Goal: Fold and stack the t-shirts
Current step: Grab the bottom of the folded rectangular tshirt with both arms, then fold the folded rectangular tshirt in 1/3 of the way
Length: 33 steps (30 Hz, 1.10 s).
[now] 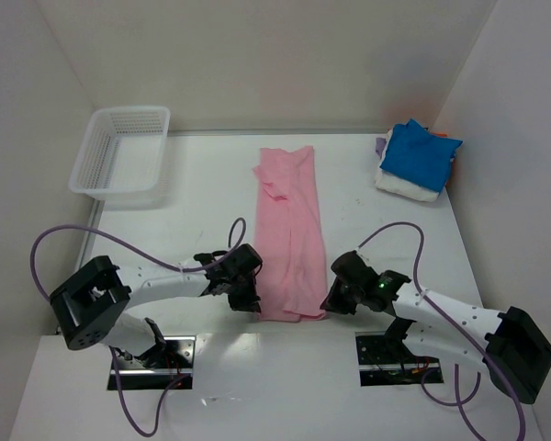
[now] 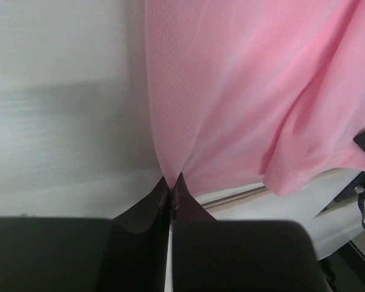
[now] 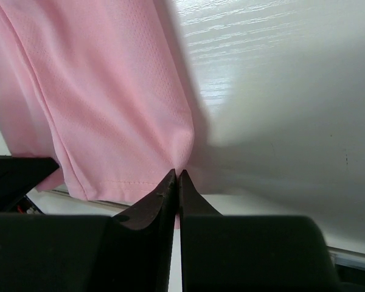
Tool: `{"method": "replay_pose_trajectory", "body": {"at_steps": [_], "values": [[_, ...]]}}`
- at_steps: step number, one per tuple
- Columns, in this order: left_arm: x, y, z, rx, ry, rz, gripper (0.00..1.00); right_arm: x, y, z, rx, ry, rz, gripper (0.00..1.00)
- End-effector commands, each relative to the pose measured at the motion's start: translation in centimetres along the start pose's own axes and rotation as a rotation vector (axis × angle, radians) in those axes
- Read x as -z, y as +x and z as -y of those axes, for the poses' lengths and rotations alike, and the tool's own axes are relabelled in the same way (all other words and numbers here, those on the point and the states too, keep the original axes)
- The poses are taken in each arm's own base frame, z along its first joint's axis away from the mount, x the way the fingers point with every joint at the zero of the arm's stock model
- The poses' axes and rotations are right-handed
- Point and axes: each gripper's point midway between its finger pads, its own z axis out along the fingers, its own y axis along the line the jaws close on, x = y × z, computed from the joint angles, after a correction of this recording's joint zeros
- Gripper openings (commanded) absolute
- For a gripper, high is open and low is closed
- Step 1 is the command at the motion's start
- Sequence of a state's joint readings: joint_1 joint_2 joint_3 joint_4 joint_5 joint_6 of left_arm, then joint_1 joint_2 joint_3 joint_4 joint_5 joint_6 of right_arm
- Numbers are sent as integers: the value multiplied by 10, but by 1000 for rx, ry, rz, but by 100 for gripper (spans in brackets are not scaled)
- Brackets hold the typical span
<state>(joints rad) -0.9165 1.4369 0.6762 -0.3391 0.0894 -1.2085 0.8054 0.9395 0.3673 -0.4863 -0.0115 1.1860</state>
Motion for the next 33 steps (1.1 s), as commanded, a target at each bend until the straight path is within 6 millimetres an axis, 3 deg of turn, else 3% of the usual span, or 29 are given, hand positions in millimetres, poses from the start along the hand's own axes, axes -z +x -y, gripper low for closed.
{"method": "replay_pose_trajectory", "body": {"at_steps": [1,4,9,14,19,23,28,33], "values": [[18,-9,4,0,5,64,0,10,-13,-26,31,-57,47,2],[35,-17,18,-23,53,106,0,18,-18,-35,37,-63,60,0],[65,-43,50,-104,125,213,0,42,-41,-71,66,-133,137,0],[77,-73,58,-139,120,267,0,56,-90,-97,104,-146,229,0],[98,-122,61,-149,142,354,0,62,-152,-101,119,-120,309,0],[95,-158,63,-200,129,357,0,59,-188,-113,139,-118,348,0],[79,-192,65,-233,128,332,0,42,-210,-131,163,-125,348,0],[62,-217,58,-241,142,294,0,12,-224,-137,179,-103,322,0]]}}
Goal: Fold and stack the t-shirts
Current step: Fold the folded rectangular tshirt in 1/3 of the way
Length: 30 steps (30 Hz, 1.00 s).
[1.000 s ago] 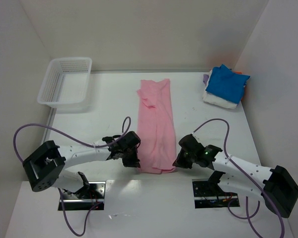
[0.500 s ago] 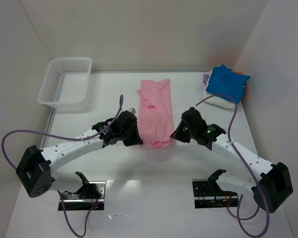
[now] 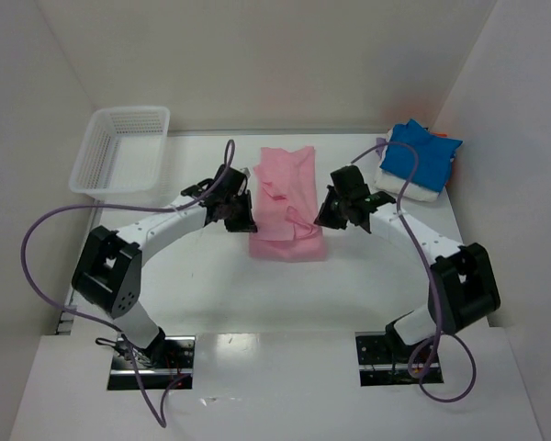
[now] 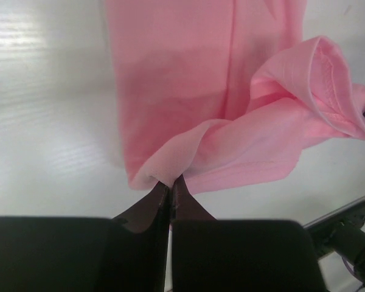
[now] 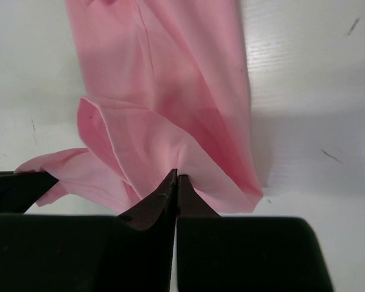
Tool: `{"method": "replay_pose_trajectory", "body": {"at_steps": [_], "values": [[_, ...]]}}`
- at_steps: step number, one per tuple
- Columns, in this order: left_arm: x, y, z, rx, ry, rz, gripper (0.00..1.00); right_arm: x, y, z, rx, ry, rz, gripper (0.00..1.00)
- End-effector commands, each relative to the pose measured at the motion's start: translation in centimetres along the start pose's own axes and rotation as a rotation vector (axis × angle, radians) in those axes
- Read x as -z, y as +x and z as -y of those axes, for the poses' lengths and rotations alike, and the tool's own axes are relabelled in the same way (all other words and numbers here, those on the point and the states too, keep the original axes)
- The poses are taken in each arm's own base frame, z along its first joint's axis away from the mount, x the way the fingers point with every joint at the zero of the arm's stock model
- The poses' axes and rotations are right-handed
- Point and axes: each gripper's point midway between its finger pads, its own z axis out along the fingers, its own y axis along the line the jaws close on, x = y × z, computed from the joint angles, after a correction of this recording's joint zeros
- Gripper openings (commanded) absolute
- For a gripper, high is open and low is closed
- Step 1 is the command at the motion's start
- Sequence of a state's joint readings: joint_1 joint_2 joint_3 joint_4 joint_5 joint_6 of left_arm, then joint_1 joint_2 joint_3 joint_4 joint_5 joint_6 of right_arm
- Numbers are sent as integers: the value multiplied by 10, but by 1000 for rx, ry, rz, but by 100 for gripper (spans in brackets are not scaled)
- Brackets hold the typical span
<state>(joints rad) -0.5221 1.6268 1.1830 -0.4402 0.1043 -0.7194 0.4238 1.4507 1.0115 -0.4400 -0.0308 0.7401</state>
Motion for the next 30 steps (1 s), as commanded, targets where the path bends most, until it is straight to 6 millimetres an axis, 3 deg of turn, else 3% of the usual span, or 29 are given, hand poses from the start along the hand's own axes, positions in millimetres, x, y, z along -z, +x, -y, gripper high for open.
{"method": "replay_pose_trajectory", "body": {"at_steps": [1,3,8,13,19,24,25,26,30], "values": [[-8,-23,5,-62,68,-3,0,-16,-31,-21,41,-56,57,1],[-17,-33,1,-66,79,-9,0,-25,-42,-25,44,-60,62,2],[-34,-55,2,-78,123,-26,1,-46,-66,-13,36,-36,62,3],[-59,-64,0,-84,153,-88,4,-67,-91,-7,24,-27,69,4],[-72,-74,-13,-82,110,-91,14,-91,-92,-13,43,-54,33,7],[-77,-84,-28,-53,90,-64,33,-105,-86,-11,52,-66,10,15],[-77,-88,-30,-49,91,-52,43,-105,-86,-11,52,-66,10,20],[-77,-91,-29,-53,97,-40,50,-104,-89,-13,63,-71,18,35],[-67,-116,-26,-60,112,38,75,-100,-102,-16,103,-71,66,56]]}}
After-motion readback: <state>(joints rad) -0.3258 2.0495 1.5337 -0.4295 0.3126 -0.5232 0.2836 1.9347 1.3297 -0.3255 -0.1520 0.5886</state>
